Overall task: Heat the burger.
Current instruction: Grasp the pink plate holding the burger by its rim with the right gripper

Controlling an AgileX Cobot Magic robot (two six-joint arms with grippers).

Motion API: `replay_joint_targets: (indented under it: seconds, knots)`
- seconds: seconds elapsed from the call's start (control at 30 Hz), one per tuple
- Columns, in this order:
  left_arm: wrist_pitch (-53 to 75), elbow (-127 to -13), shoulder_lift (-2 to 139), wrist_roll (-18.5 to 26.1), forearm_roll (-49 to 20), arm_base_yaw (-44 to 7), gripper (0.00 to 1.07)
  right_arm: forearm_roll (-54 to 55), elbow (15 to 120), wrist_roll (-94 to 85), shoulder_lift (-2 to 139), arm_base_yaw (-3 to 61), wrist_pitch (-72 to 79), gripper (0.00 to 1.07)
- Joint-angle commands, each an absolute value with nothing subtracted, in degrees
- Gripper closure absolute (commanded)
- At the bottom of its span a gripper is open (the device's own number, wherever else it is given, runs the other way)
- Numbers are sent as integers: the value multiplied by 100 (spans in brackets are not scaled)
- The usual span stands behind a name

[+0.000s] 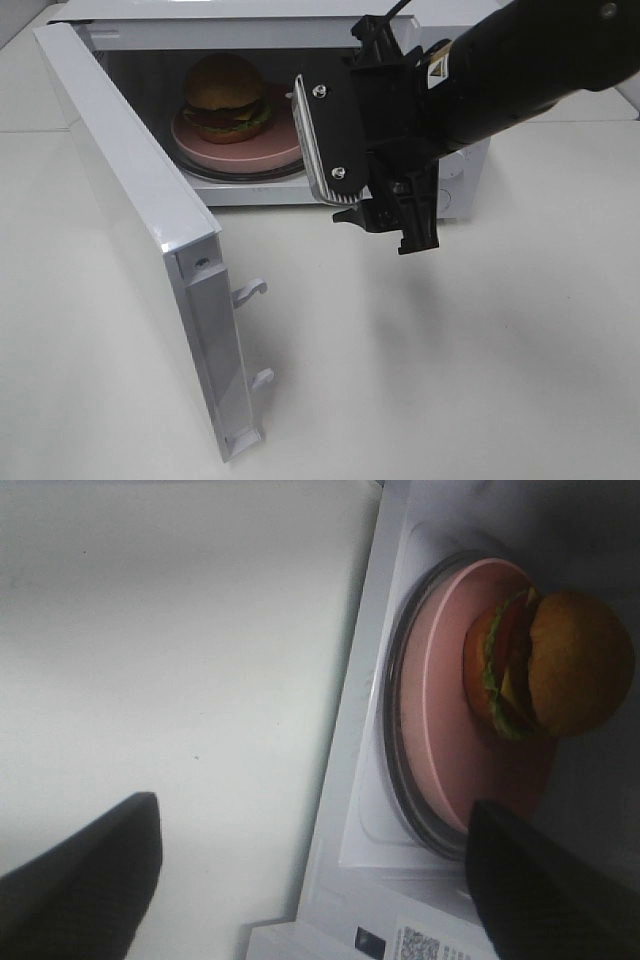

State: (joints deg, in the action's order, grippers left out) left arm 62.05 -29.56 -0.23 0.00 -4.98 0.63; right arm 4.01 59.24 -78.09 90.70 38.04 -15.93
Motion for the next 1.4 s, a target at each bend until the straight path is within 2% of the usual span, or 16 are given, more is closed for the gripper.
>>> replay_joint_targets:
  seconds: [0.03, 0.47, 0.77, 1.1, 1.4]
  knots:
    - [6102, -2956, -92, 0, -510, 80, 7, 722, 6136, -8400, 9362, 3730, -1513, 31]
    - [6102, -2956, -92, 0, -510, 80, 7, 1490, 6159, -9488, 9540, 3633, -676, 31]
    - [6102, -2956, -92, 0, -510, 80, 7, 1644, 6159, -9924, 9775, 3512, -413, 31]
    - [6102, -2956, -92, 0, -510, 80, 7, 2177, 6159, -11029, 10090, 3197, 0, 31]
    - [6102, -2956, -92, 0, -510, 80, 7, 2361, 6176, -11419, 10628, 3180, 951, 31]
